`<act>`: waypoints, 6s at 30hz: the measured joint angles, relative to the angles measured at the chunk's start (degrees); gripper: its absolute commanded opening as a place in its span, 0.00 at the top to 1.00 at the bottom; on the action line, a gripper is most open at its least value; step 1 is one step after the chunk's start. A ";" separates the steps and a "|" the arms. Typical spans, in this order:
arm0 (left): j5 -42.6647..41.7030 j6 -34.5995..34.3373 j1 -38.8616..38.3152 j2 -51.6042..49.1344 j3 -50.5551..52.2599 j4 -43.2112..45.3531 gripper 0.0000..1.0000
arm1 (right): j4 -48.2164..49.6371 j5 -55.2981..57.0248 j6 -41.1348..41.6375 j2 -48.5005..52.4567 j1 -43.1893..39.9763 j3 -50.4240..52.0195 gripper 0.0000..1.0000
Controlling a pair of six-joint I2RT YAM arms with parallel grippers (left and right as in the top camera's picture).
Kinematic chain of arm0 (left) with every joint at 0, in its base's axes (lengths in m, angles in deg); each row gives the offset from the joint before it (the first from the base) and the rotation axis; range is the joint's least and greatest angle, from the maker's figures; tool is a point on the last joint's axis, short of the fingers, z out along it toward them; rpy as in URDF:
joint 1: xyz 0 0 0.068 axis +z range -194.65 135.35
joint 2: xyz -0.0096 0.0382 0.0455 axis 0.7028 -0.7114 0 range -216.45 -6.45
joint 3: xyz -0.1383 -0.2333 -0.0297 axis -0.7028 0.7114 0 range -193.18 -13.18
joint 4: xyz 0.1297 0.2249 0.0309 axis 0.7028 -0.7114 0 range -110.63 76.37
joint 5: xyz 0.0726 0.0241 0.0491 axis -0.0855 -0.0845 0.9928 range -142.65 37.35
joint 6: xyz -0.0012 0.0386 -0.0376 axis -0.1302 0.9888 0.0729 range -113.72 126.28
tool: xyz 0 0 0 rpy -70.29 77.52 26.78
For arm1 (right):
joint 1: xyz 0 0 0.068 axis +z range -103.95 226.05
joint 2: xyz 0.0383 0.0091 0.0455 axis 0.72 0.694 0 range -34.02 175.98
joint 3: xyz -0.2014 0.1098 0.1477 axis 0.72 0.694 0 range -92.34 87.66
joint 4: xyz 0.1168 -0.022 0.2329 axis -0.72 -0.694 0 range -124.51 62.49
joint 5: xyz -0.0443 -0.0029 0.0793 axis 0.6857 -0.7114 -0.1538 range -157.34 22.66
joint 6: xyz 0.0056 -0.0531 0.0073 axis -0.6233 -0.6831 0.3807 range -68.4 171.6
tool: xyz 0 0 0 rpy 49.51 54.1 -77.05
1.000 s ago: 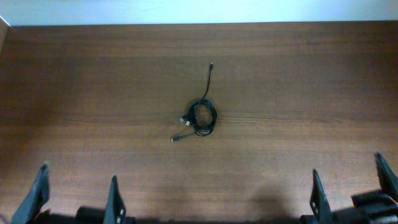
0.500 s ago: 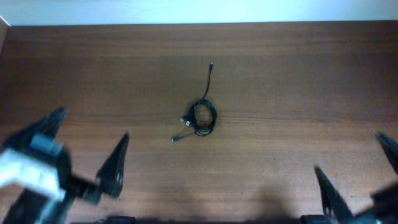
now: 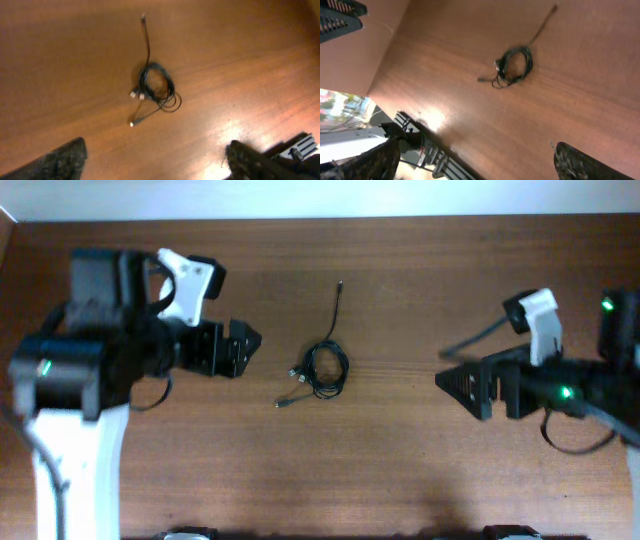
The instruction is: Untangle cables
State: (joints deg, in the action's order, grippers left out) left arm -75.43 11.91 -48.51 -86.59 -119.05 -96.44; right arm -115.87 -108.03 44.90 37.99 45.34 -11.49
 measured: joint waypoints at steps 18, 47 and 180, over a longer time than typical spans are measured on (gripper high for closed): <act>-2.12 -0.31 -7.39 -36.57 0.00 -4.33 0.85 | -7.43 -0.76 0.46 24.48 0.39 -0.07 0.31; 0.74 -8.22 -12.24 -50.64 4.74 13.84 1.00 | 18.67 -0.76 8.33 25.14 8.76 21.51 0.27; -5.86 0.52 -16.37 -47.45 7.85 26.29 1.00 | 73.31 37.73 84.48 38.23 28.24 31.56 0.96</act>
State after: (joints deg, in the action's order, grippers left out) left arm -81.29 12.43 -64.88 -134.04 -111.20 -70.15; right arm -42.56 -70.30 129.37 76.22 73.58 20.07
